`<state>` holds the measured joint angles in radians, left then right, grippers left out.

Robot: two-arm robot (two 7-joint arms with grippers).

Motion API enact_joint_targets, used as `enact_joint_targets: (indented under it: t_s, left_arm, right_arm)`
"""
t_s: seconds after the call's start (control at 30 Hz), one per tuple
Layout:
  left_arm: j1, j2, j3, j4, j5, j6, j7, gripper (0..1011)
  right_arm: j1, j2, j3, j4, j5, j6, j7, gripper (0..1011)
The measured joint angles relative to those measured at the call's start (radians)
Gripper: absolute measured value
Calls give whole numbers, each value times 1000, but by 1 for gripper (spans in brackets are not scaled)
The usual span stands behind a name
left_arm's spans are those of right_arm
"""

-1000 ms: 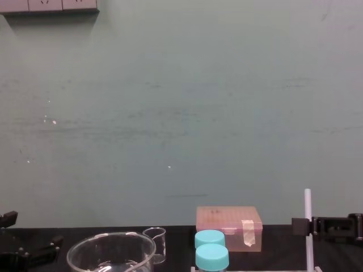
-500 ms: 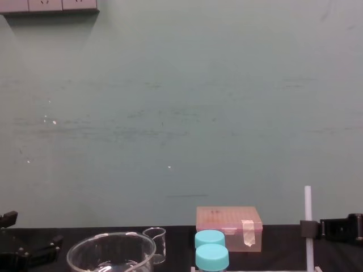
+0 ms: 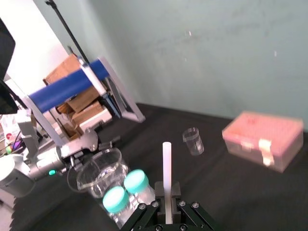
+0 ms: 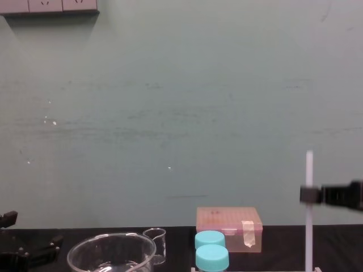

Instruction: Pick up the stirring rod with one hand, then place it down.

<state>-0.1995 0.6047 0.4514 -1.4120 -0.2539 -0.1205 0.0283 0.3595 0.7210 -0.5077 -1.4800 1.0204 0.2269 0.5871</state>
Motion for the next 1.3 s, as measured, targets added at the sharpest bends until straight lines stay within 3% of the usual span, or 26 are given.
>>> enact_joint_targets:
  t_s: [0.4,0.53,0.7,0.77,1.03,1.3]
  left_arm:
    - [0,0,0,0,0,0,0,1005]
    - [0,0,0,0,0,0,0,1005]
    - [0,0,0,0,0,0,0,1005]
    - [0,0,0,0,0,0,0,1005]
    - [0,0,0,0,0,0,0,1005]
    - [0,0,0,0,0,0,0,1005]
  right_arm:
    - [-8,77,78,-194,-43,-43,-85,68]
    - [6,74,93,-205,-64,-50,-114,68]
    - [41,41,93,-176,-116,-59,-153,68]
    - [62,7,88,-142,-145,-62,-186,68]
    - [90,-63,80,-81,-199,-81,-240,68]
    - [101,-93,79,-64,-240,-84,-256,68]
